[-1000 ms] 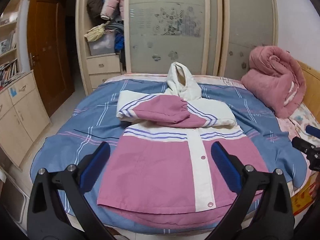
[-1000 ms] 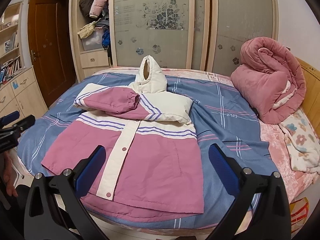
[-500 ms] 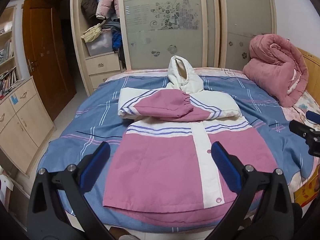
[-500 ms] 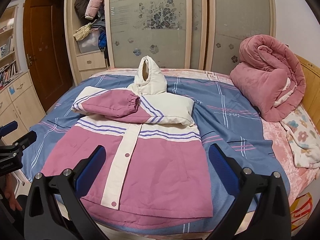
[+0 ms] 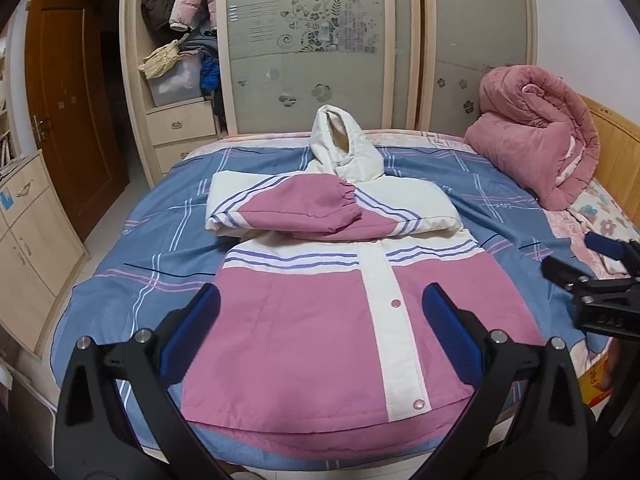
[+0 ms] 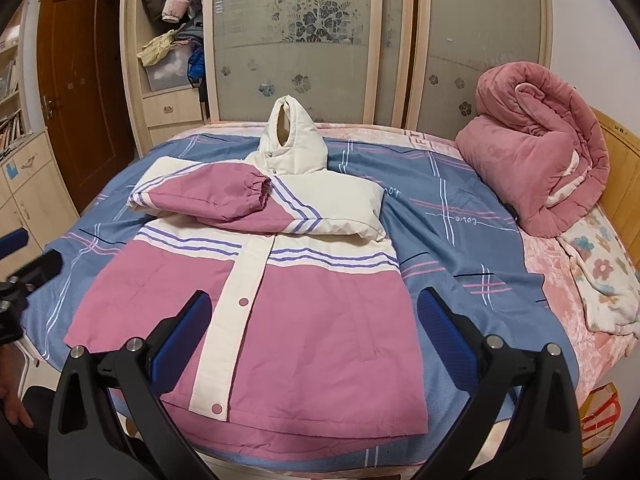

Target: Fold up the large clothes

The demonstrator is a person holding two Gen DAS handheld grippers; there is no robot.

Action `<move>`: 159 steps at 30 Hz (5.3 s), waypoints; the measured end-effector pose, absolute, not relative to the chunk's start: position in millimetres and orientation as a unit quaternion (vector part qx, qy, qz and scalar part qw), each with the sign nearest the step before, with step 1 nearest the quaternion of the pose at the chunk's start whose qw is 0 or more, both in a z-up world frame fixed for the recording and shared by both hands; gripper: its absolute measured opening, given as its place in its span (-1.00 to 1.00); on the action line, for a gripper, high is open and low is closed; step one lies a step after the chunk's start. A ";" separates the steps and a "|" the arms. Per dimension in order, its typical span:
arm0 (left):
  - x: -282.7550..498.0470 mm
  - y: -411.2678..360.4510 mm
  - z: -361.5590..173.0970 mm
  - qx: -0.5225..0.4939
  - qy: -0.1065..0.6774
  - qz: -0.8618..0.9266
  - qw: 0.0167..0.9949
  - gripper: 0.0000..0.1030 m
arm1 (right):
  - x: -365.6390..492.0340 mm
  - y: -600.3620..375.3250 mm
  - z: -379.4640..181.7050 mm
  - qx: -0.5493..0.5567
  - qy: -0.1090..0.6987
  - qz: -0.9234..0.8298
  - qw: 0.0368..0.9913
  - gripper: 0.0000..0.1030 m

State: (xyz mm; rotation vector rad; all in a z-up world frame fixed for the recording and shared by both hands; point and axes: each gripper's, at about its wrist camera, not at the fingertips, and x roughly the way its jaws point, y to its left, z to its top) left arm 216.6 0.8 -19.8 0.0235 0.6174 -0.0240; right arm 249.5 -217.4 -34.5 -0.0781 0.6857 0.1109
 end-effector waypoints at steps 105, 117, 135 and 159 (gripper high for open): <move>219.5 12.8 -11.7 0.022 0.273 0.018 0.962 0.96 | 233.7 -205.7 -30.0 0.050 0.296 0.046 0.953 0.97; 222.1 17.4 -13.4 0.018 0.284 -0.001 0.959 0.96 | 240.2 -191.7 -33.4 0.039 0.289 0.043 0.955 0.97; 250.7 31.0 -35.9 -0.015 0.245 -0.032 0.969 0.96 | 254.4 -178.8 -40.8 0.033 0.253 0.065 0.965 0.97; 718.1 -24.5 -89.8 0.062 0.391 0.012 0.918 0.96 | 346.4 -219.3 -131.9 0.134 0.268 0.097 0.949 0.97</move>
